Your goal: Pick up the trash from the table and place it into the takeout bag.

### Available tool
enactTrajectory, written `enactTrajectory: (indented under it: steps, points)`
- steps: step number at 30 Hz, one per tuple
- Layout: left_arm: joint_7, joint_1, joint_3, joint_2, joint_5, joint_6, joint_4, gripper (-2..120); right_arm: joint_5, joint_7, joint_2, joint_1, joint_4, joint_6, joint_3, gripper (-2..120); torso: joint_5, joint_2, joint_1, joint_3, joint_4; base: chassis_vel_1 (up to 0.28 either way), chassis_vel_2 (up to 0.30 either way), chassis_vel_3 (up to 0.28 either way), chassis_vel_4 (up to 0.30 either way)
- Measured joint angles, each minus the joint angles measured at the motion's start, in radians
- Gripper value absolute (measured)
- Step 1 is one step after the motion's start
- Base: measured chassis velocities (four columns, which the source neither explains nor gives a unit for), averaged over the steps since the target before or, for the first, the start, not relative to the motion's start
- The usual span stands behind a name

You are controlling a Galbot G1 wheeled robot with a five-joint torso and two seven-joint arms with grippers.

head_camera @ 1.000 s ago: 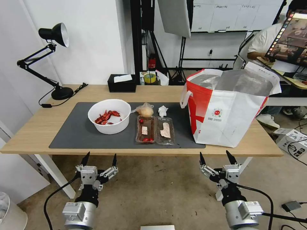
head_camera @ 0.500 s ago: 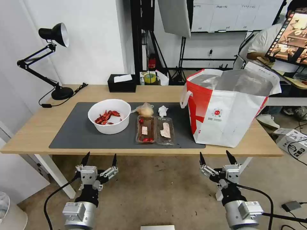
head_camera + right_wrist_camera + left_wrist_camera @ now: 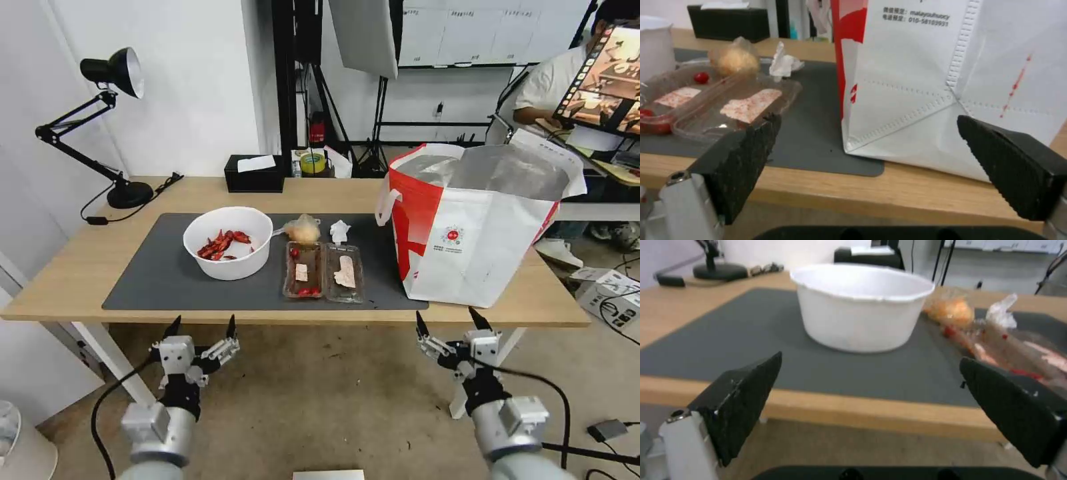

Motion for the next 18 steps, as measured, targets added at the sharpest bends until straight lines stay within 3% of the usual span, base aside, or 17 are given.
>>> enactTrajectory:
  steps: [3, 9, 14, 18]
  points:
    - [-0.024, -0.019, -0.001, 0.013, -0.043, 0.042, -0.006, 100, 0.029, 0.003, -0.030, 0.029, 0.003, -0.056, 0.006, 100, 0.0001, 0.000, 0.000, 0.000, -0.0002, 0.000, 0.000, 0.000, 0.000]
    - [-0.115, -0.088, -0.005, 0.061, -0.203, 0.196, -0.027, 100, 0.114, 0.011, -0.123, 0.120, 0.012, -0.220, 0.023, 100, -0.0001, 0.000, 0.000, 0.000, -0.0003, 0.000, 0.000, 0.000, 0.000]
    - [-0.149, -0.112, -0.006, 0.078, -0.267, 0.251, -0.035, 100, 0.160, 0.014, -0.155, 0.155, 0.014, -0.286, 0.023, 100, 0.0001, 0.000, 0.000, 0.000, -0.0004, 0.000, 0.000, 0.000, 0.000]
    - [-0.209, -0.156, -0.011, 0.111, -0.384, 0.353, -0.051, 100, 0.242, 0.021, -0.210, 0.219, 0.017, -0.401, 0.025, 100, 0.0000, 0.000, 0.000, 0.000, -0.0003, 0.000, 0.000, 0.000, 0.000]
